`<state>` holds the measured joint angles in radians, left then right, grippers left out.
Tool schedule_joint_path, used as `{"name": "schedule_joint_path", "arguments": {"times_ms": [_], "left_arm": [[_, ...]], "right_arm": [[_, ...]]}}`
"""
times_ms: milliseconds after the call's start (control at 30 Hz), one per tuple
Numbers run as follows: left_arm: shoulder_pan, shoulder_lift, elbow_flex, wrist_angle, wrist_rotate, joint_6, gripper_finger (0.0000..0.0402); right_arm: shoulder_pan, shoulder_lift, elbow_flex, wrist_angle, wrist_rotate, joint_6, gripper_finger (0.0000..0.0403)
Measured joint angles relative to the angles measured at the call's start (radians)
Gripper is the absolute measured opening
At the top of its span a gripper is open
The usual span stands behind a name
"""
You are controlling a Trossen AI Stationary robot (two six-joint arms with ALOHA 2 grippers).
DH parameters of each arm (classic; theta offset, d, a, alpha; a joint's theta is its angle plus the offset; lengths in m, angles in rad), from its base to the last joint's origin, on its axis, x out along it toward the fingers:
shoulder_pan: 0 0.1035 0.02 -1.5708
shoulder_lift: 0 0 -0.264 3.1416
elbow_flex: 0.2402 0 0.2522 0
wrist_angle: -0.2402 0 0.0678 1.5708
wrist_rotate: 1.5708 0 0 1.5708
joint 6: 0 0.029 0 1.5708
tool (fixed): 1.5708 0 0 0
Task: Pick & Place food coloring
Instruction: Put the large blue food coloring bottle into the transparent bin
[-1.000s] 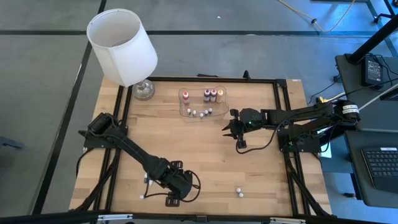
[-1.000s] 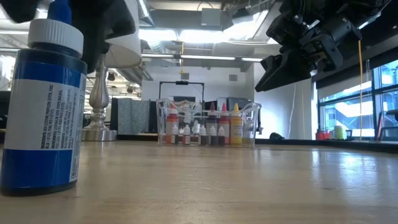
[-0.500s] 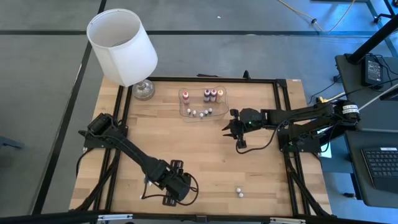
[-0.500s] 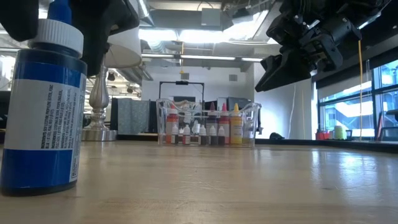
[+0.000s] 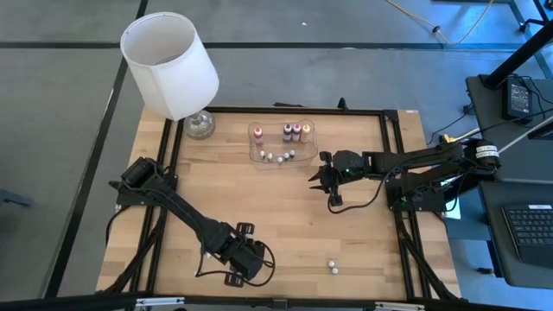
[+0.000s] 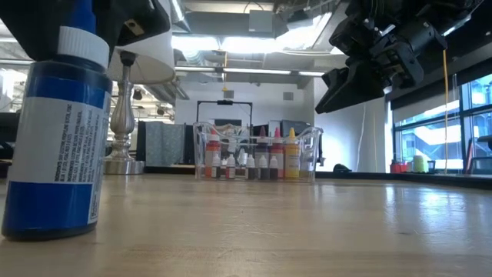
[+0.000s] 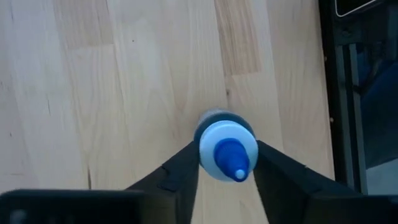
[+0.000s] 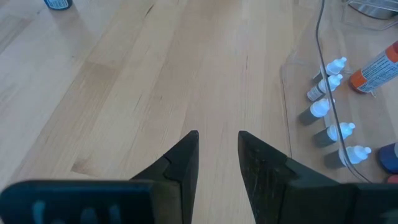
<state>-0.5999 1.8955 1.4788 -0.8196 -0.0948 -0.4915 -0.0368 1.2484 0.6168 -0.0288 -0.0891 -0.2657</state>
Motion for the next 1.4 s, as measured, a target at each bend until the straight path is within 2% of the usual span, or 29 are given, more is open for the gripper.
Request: {"name": "schedule_joint_path", "arguments": {"times_ms": [67, 200, 367, 500, 600, 700, 900, 1133, 1233, 1400], "left_arm": [[0.0, 0.0, 0.0, 0.002, 0.0, 0.0, 0.0115], [0.0, 0.0, 0.0, 0.013, -0.017, -0.01, 0.0112], [0.011, 0.0, 0.037, 0.001, -0.125, -0.116, 0.0112], [0.036, 0.0, 0.092, -0.073, -0.217, -0.177, 0.0112], [0.075, 0.0, 0.141, -0.184, -0.283, -0.195, 0.0112], [0.146, 0.0, 0.189, -0.271, -0.34, -0.202, 0.0112], [0.334, 0.0, 0.274, -0.324, -0.353, -0.074, 0.0115], [0.561, -0.005, 0.346, -0.332, -0.399, 0.072, 0.0112], [0.661, -0.005, 0.347, -0.311, -0.385, 0.088, 0.0112], [0.819, -0.005, 0.311, -0.205, -0.302, 0.099, 0.0115]], "right_arm": [[0.0, 0.0, 0.0, 0.0, 0.0, 0.0, 0.0115], [0.0, 0.0, 0.0, 0.0, 0.0, 0.0, 0.0115], [0.0, 0.0, 0.0, 0.0, 0.0, -0.002, 0.0115], [0.0, 0.0, 0.0, 0.0, 0.002, -0.004, 0.0115], [0.0, -0.001, 0.0, 0.0, 0.043, -0.005, 0.0115], [0.0, -0.001, 0.0, -0.001, 0.114, -0.005, 0.0115], [0.0, -0.001, 0.0, -0.003, 0.217, -0.005, 0.0115], [0.0, -0.001, 0.0, -0.068, 0.227, -0.005, 0.0115], [0.0, -0.001, 0.0, -0.109, 0.227, -0.008, 0.0115], [0.0, -0.001, 0.0, -0.132, 0.228, -0.008, 0.0115]]}}
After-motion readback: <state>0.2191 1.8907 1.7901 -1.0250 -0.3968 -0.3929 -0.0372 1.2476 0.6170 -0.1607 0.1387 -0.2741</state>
